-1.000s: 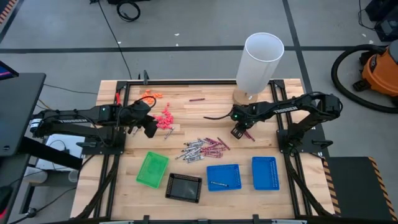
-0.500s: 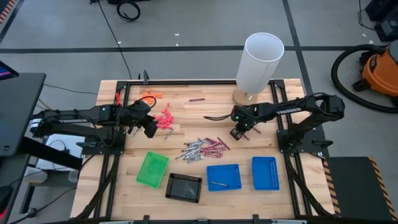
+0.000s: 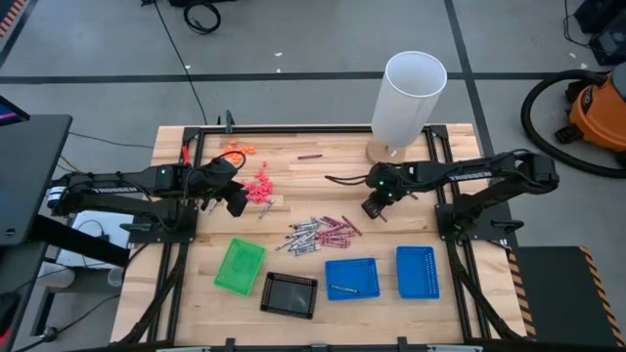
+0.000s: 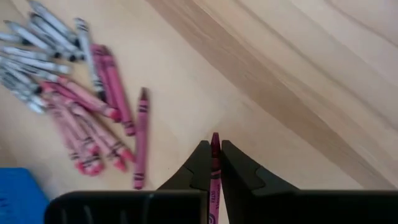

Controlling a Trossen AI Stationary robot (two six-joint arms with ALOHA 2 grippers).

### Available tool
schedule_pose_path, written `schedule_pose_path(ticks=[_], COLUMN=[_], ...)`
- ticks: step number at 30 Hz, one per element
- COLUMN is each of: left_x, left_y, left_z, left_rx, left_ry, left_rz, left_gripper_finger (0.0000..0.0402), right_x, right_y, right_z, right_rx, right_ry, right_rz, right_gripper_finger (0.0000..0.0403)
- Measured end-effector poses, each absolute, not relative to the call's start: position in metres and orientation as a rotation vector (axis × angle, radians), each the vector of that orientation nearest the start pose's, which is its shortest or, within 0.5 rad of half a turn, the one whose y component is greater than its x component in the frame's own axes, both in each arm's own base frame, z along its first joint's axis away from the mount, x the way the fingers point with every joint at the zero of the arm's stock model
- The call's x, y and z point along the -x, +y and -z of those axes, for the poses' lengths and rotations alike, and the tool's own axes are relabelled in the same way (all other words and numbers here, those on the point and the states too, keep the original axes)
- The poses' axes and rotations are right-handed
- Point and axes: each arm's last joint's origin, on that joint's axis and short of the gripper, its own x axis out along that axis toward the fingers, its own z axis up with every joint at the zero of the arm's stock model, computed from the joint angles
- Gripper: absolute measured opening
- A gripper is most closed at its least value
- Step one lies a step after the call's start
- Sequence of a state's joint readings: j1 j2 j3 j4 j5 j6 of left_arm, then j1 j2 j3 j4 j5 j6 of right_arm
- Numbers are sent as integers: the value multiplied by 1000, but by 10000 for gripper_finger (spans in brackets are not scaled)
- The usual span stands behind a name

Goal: Sort crayons
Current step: Put the red crayon into the right blue basket

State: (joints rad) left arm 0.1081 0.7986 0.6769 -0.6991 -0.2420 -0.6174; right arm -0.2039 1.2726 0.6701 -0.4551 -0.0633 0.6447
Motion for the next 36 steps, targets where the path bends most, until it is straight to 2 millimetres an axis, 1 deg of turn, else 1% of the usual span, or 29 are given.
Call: schedule_pose_path(ticks=[6,12,15,20,23,26,28,29,32,36], left_x=[-150,-150,-150,-151,-155,-165,-171,-173,-177,-180], left_y=[23,23,23,23,21,14,7,4,-3,-7], left_z=[-252,-252,-252,-253,-257,-267,-276,-281,-288,-285], left_rx=[521,520,521,547,555,501,443,416,372,351], left_ry=[692,692,692,678,658,581,494,449,371,386], left_rz=[-572,-571,-572,-559,-462,-234,-89,-47,-5,-34], left_gripper_finger=[155,155,155,155,155,155,155,155,155,155], right_x=[-217,-215,-219,-233,-242,-248,-251,-253,-262,-279], right_y=[-36,-30,-26,-20,-16,-7,-1,3,18,38], right_z=[-197,-202,-208,-229,-242,-253,-256,-258,-257,-248], right_rx=[-743,-743,-738,-709,-712,-704,-694,-688,-670,-649], right_ry=[911,888,868,753,665,583,582,591,634,701], right_rz=[439,434,406,257,128,31,9,-4,-38,-68], right_gripper_finger=[26,26,26,26,26,26,26,26,26,26])
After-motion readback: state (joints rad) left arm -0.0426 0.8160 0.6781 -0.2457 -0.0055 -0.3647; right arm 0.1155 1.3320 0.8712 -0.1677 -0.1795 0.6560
